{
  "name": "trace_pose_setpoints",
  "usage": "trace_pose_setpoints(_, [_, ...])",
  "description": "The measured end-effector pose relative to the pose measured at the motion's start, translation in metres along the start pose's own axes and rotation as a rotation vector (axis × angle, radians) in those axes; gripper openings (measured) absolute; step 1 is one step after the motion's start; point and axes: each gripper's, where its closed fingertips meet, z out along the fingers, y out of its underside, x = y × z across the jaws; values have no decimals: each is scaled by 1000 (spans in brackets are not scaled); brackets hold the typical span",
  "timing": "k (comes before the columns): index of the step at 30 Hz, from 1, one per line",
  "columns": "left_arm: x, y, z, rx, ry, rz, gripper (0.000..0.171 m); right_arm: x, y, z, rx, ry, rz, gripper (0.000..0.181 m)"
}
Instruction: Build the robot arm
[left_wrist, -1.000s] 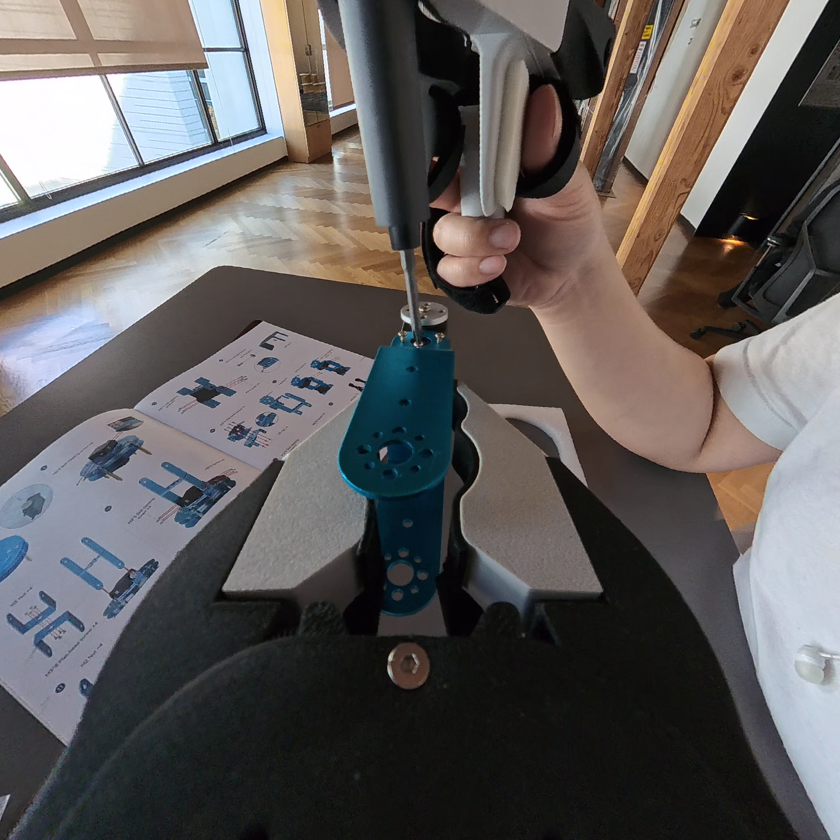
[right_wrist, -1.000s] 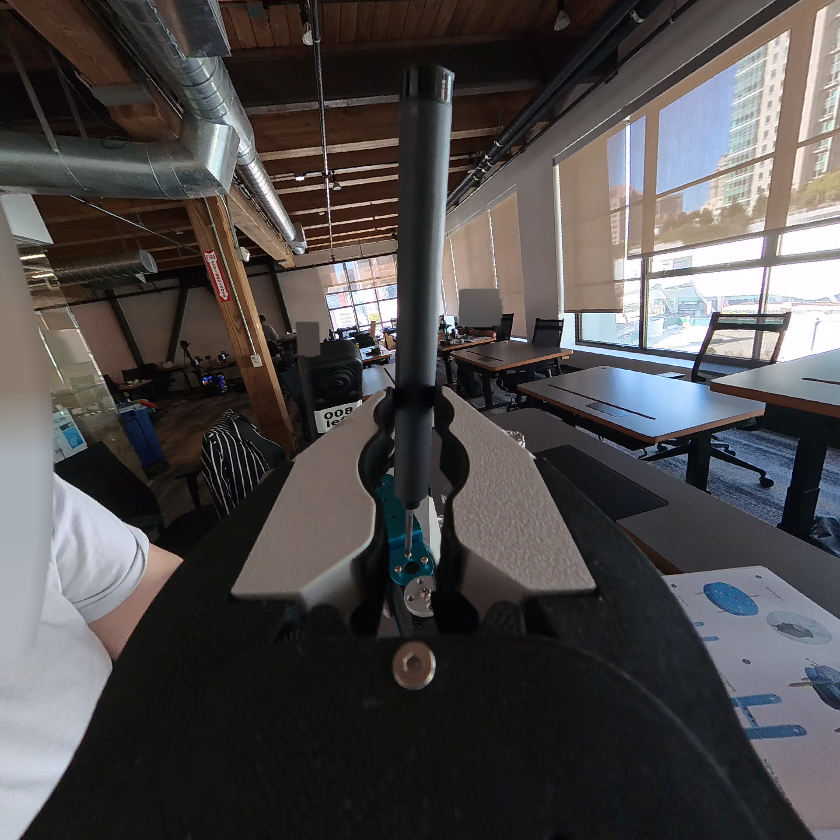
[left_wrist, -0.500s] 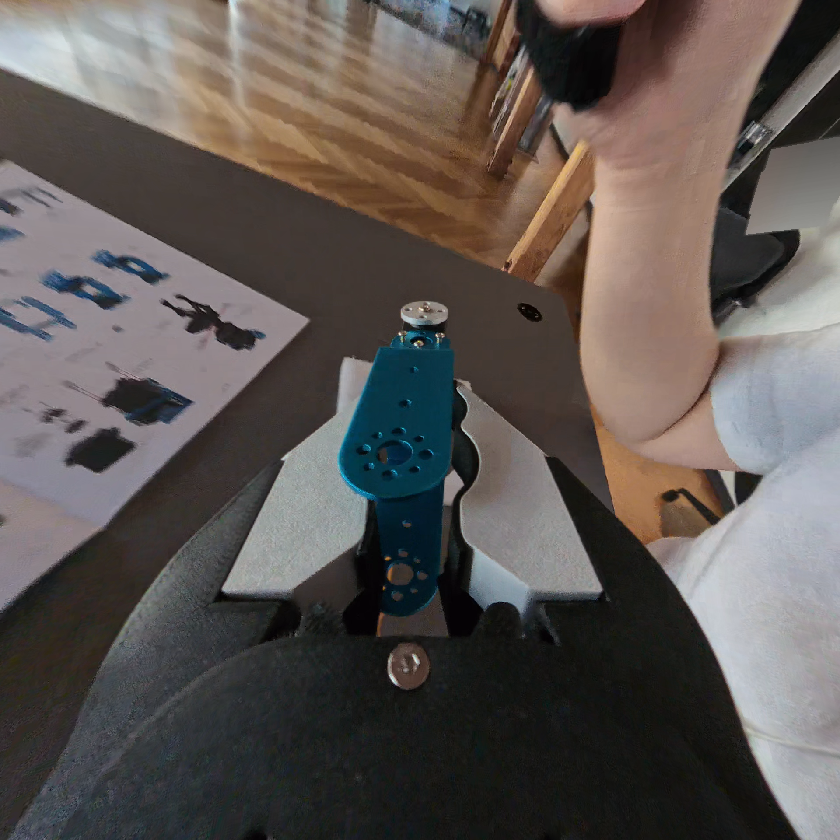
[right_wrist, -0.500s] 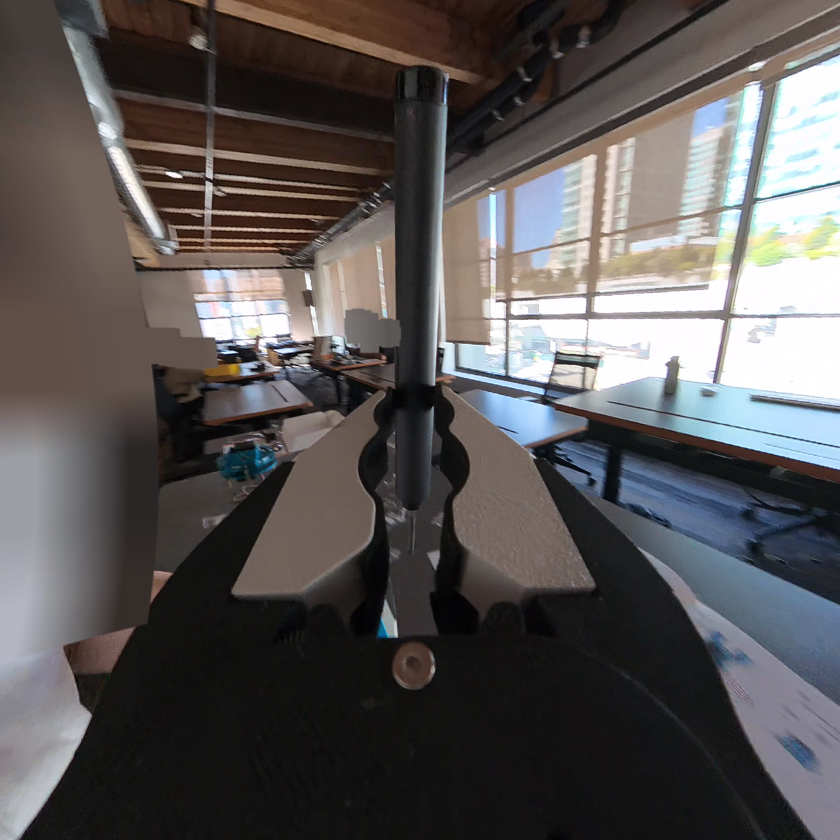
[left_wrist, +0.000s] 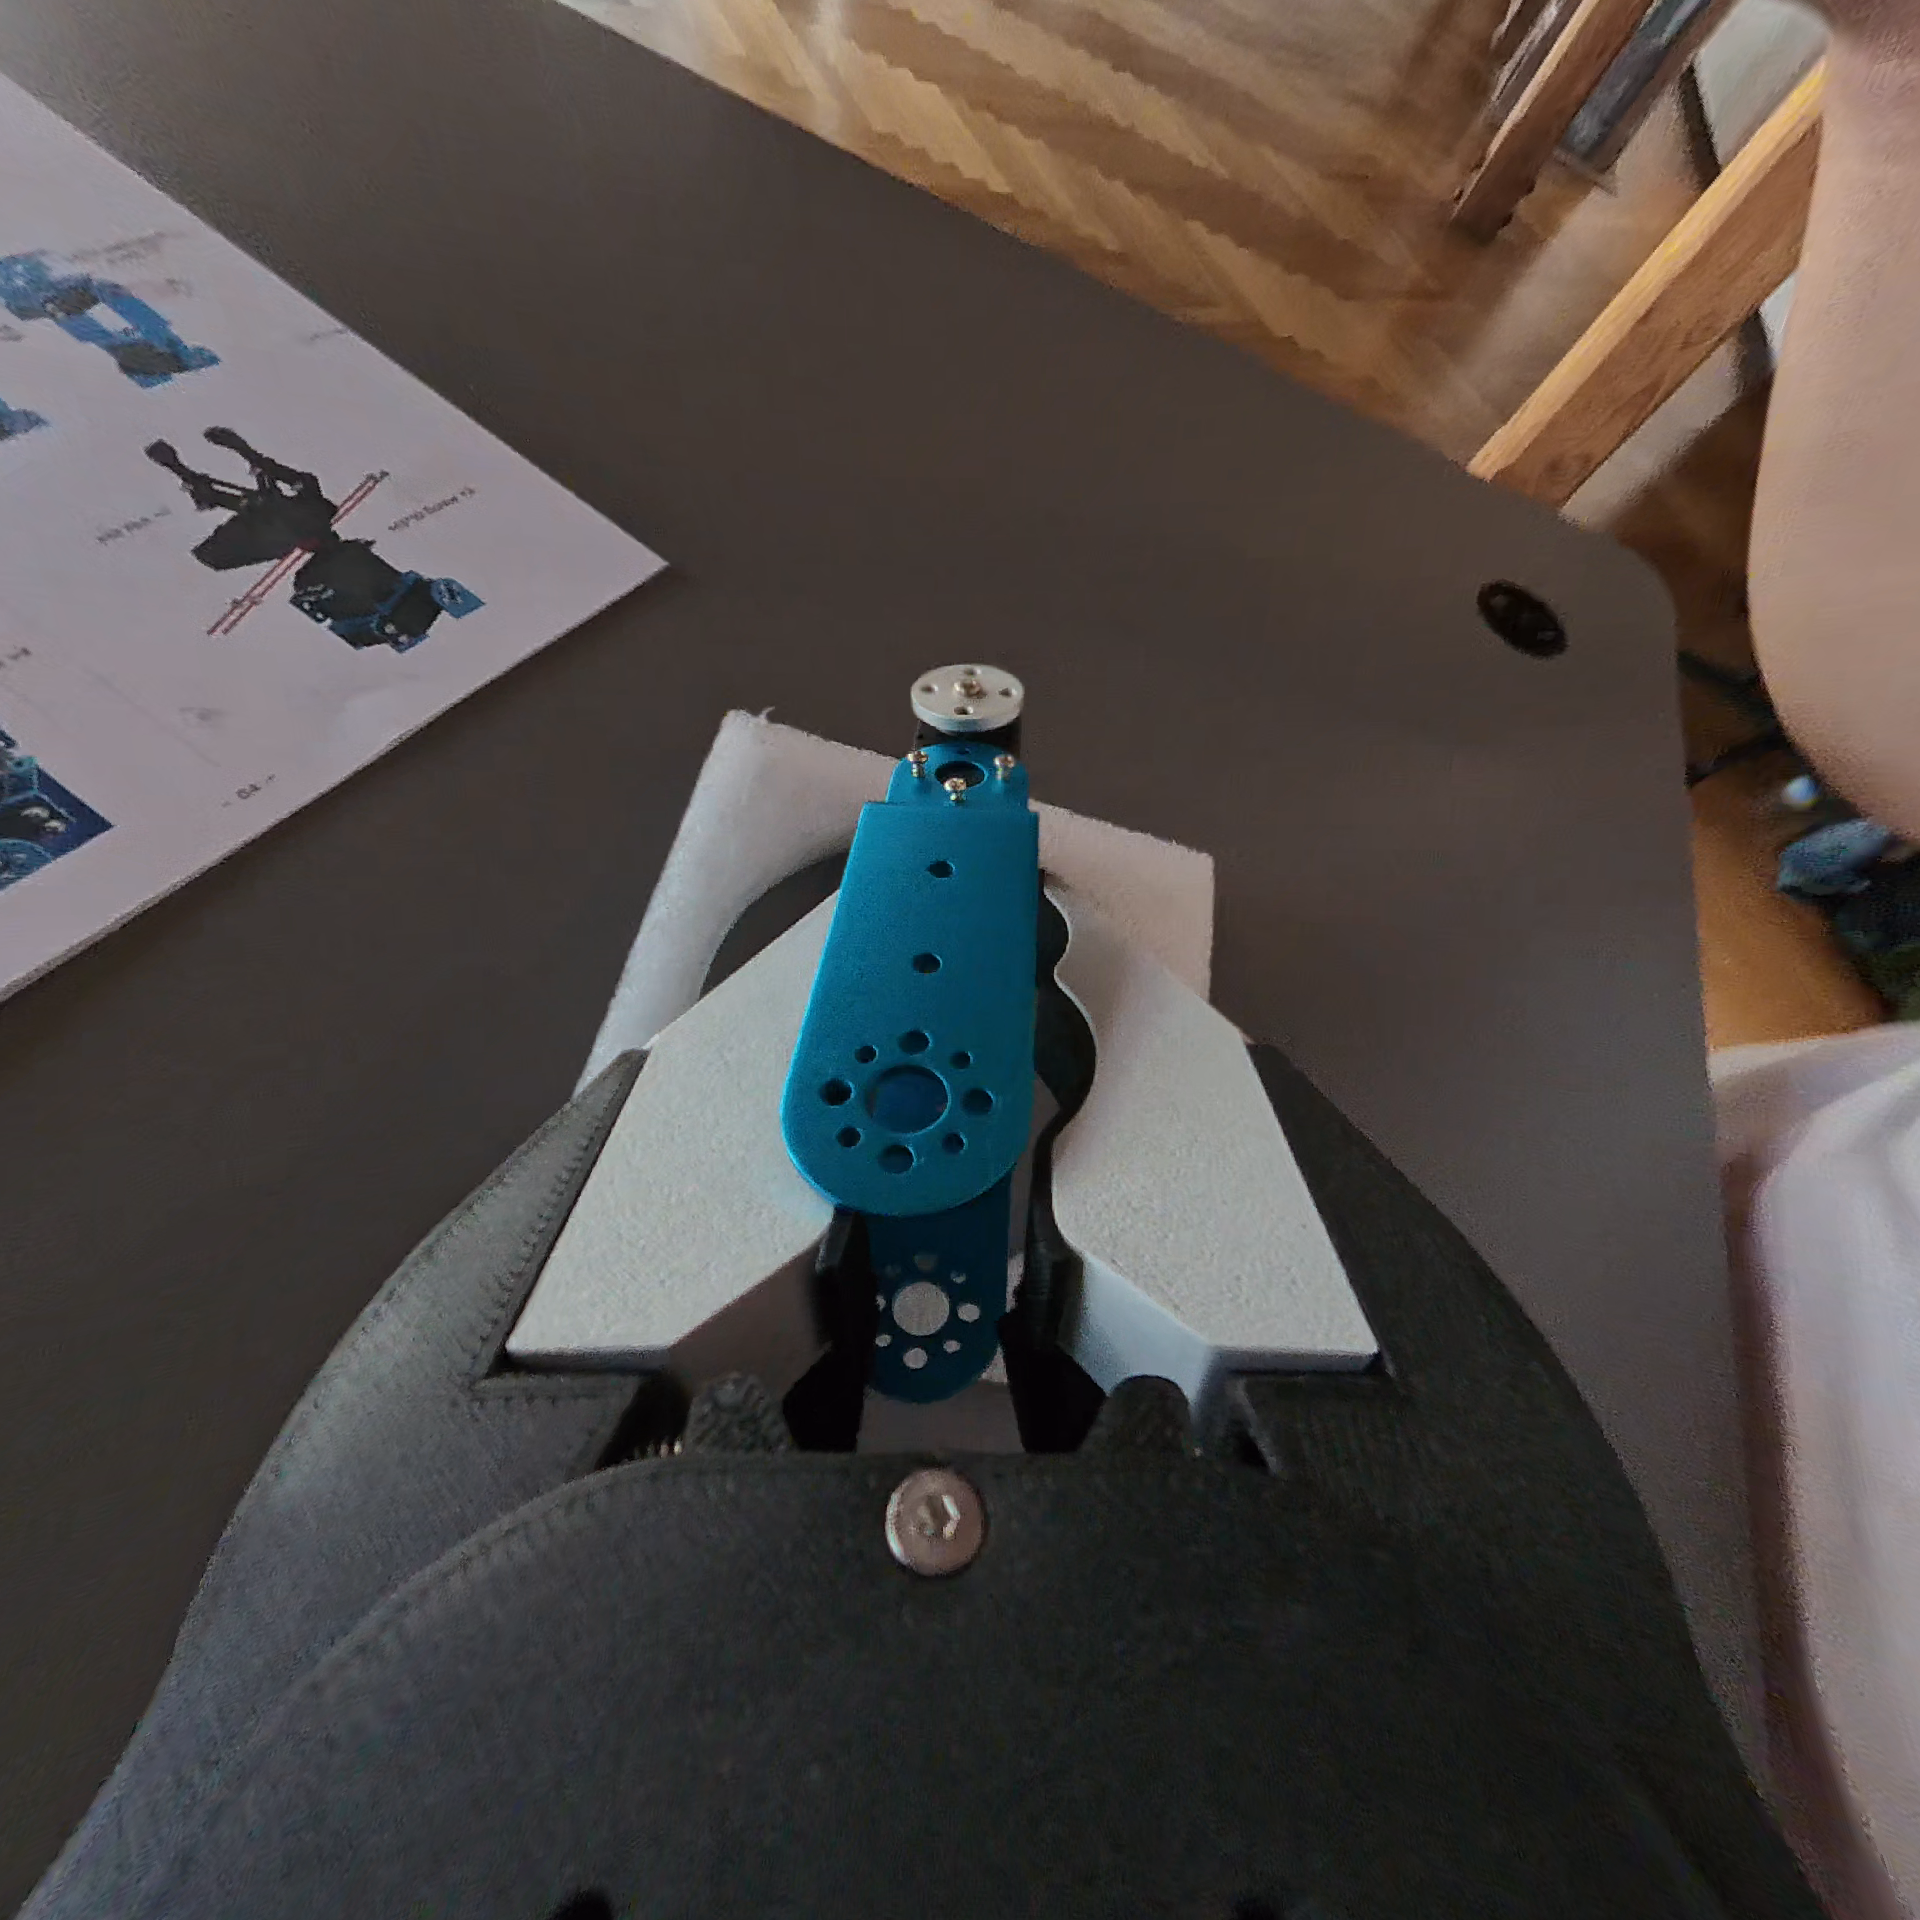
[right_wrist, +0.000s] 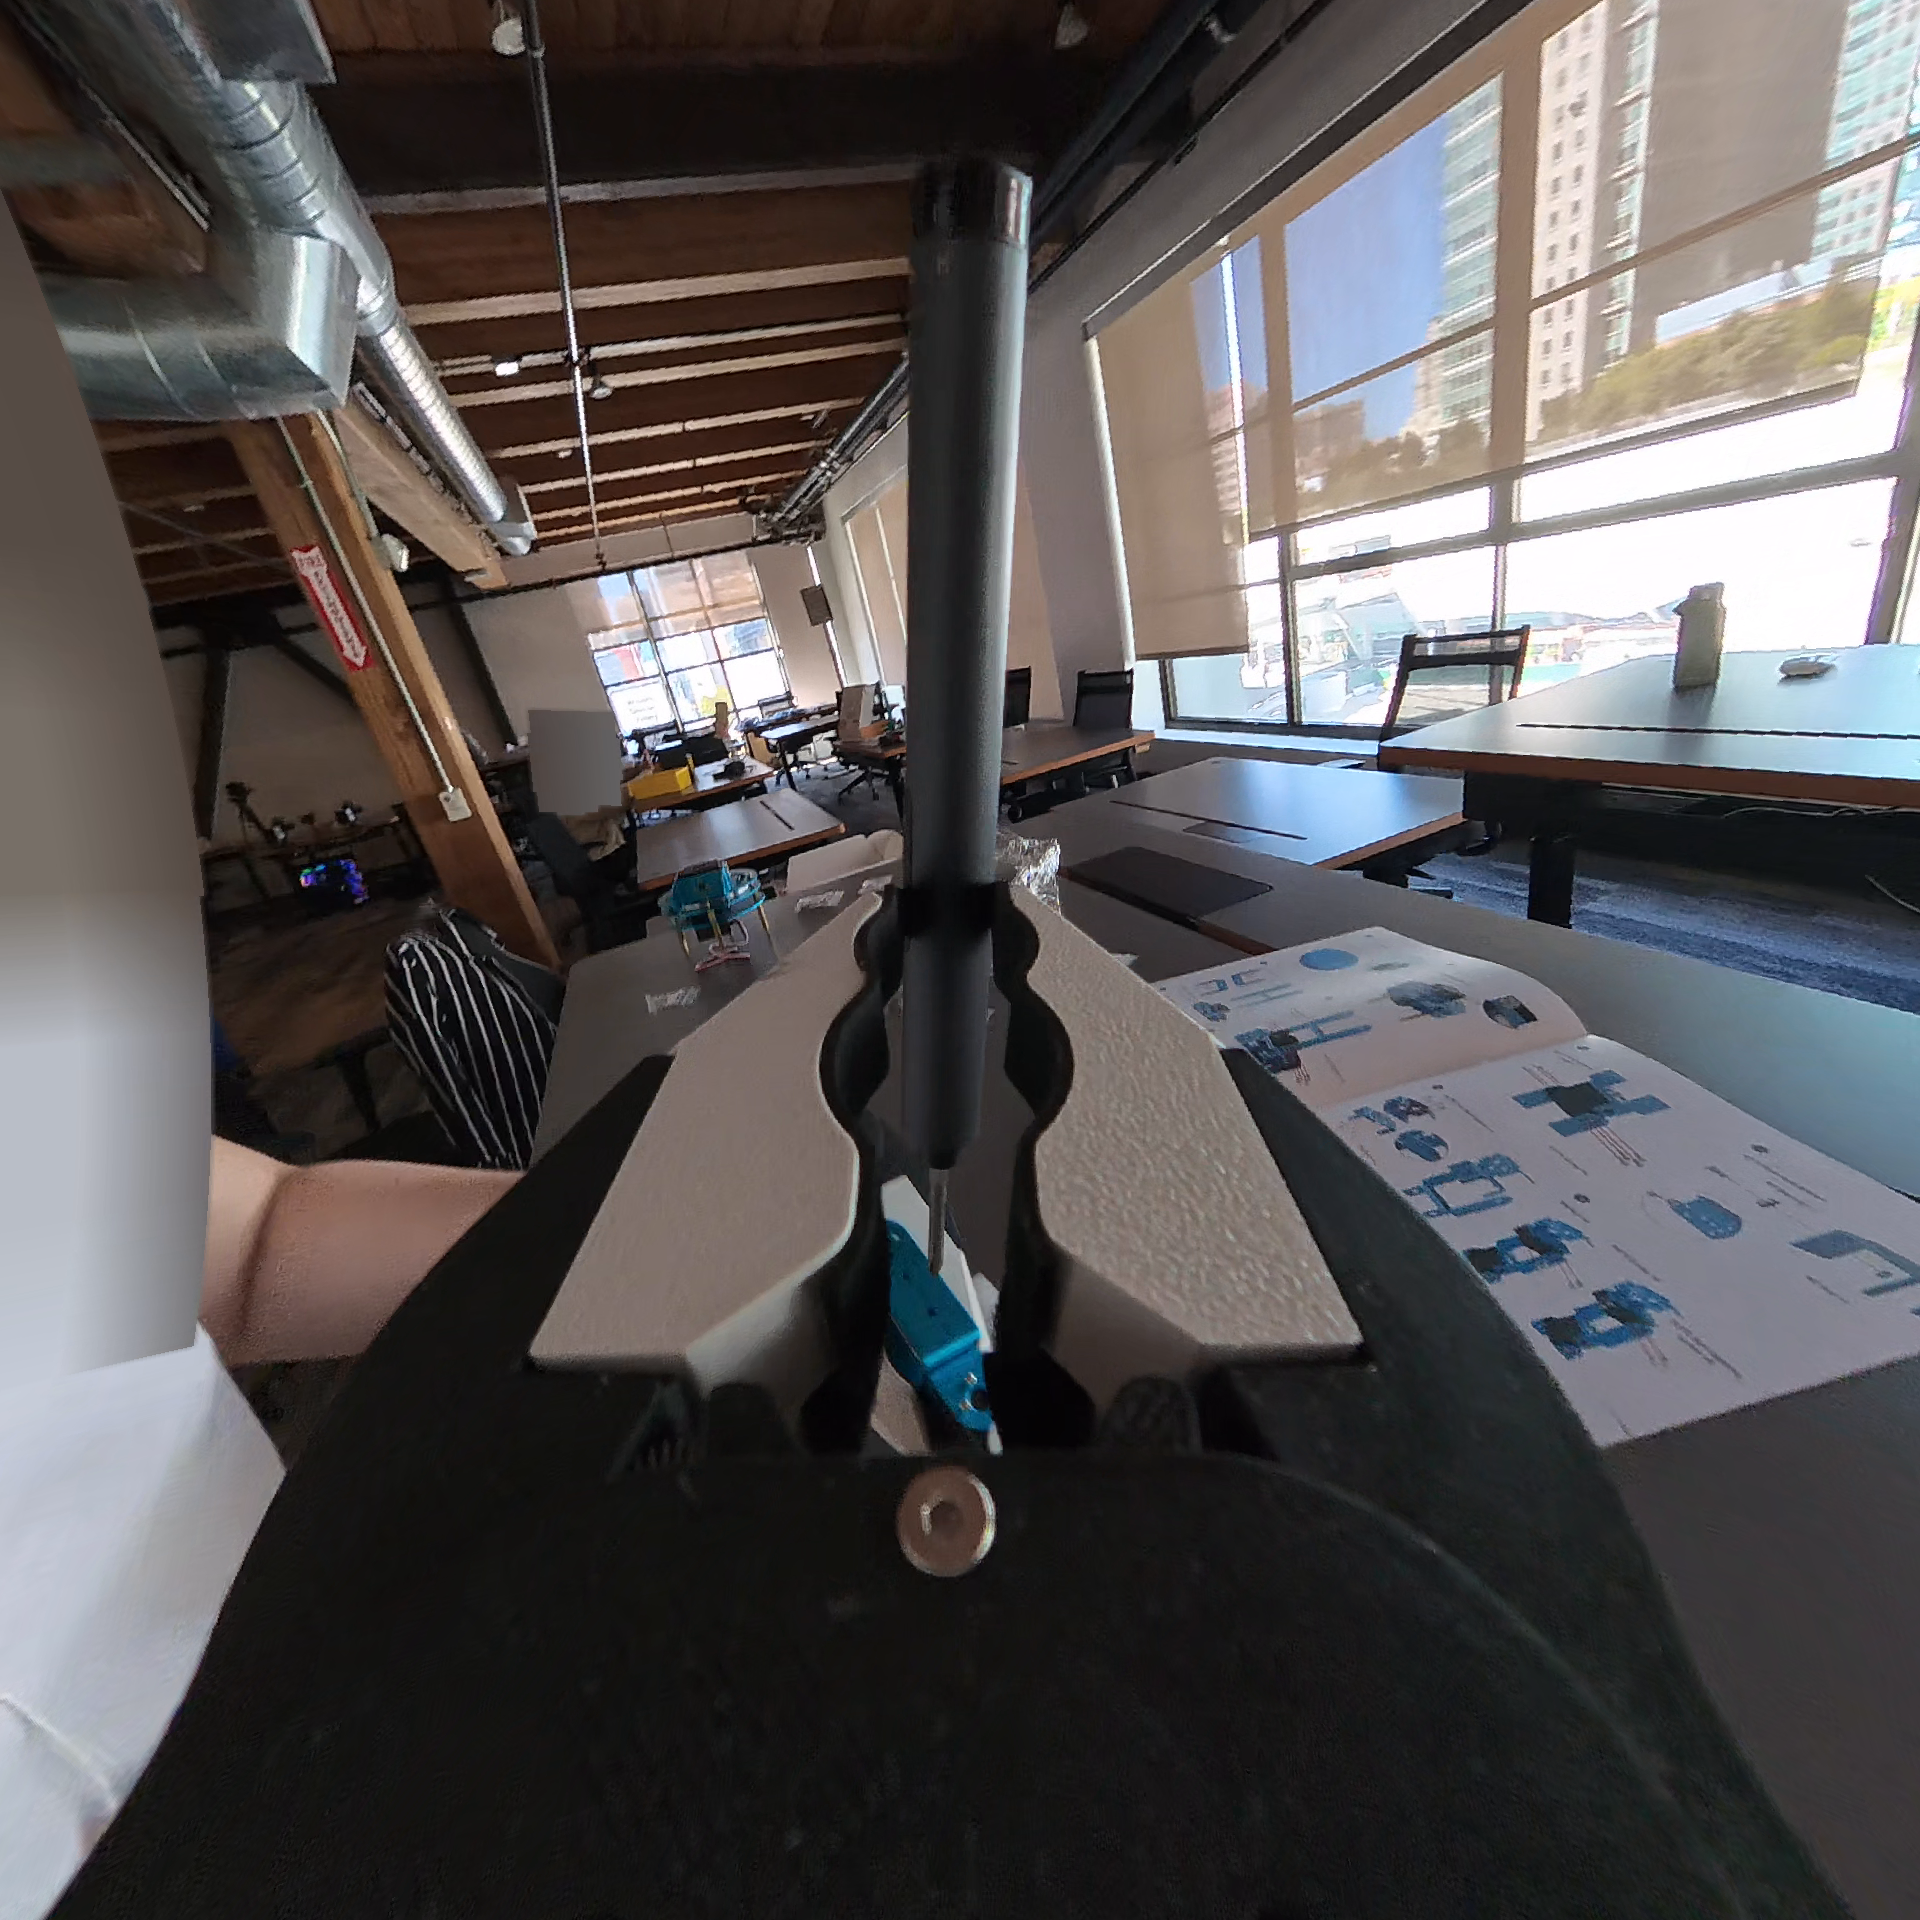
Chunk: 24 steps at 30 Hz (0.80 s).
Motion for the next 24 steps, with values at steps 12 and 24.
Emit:
trace_pose_setpoints(12, [2, 24, -32, -125, -165, 44, 51, -4, 43, -4, -85, -177, 7, 16])
trace_pose_setpoints(24, [4, 6, -66, -44, -300, 52, 41, 1, 101, 8, -197, -241, 89, 16])
